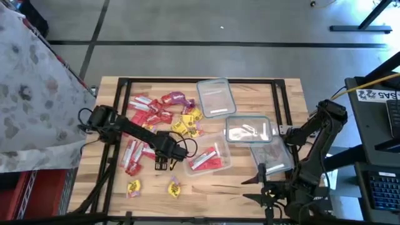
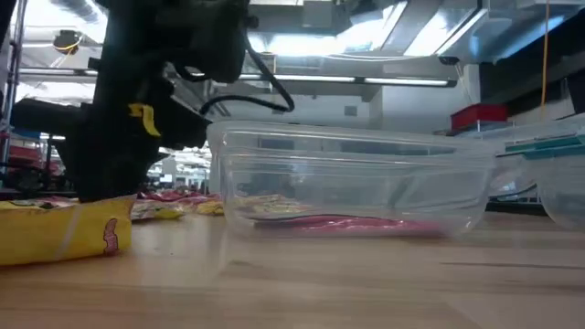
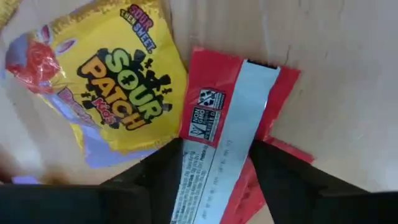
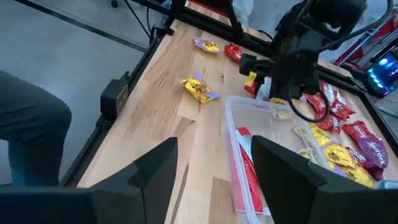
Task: Sort candy
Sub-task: Put the pink candy into the top rectangular transparent food container
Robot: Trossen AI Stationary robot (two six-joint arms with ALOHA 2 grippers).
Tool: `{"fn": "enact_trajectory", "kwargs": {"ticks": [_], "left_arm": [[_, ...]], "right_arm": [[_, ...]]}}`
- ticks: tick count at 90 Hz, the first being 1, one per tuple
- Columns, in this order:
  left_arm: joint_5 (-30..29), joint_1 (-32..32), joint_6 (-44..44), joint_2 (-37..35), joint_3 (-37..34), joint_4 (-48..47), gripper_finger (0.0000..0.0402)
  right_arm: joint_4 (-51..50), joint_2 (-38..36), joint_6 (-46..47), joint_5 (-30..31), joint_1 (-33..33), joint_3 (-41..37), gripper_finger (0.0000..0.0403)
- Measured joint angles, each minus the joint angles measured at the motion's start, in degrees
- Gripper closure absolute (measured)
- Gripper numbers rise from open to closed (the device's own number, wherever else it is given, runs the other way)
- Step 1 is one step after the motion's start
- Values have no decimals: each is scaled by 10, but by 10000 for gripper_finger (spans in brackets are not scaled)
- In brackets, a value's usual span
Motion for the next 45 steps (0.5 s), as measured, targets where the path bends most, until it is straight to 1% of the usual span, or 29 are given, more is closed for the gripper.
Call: {"fn": "enact_trajectory", "kwargs": {"ticks": [6,13,20,24,28,39,45], "left_arm": [[3,-1,-13,1,4,2,272],[6,-2,-23,3,15,-3,318],[10,-5,-25,5,33,-19,367],[10,-6,-28,5,48,-38,386],[9,-8,-35,5,69,-68,392],[4,-9,-66,5,149,-177,390],[-1,-8,-108,5,205,-229,392]], "right_arm": [[0,0,0,0,0,0,210],[0,0,0,0,0,0,210],[0,0,0,0,0,0,210],[0,0,0,0,0,0,210],[0,0,0,0,0,0,210],[0,0,0,0,0,0,210],[0,0,0,0,0,0,210]]}}
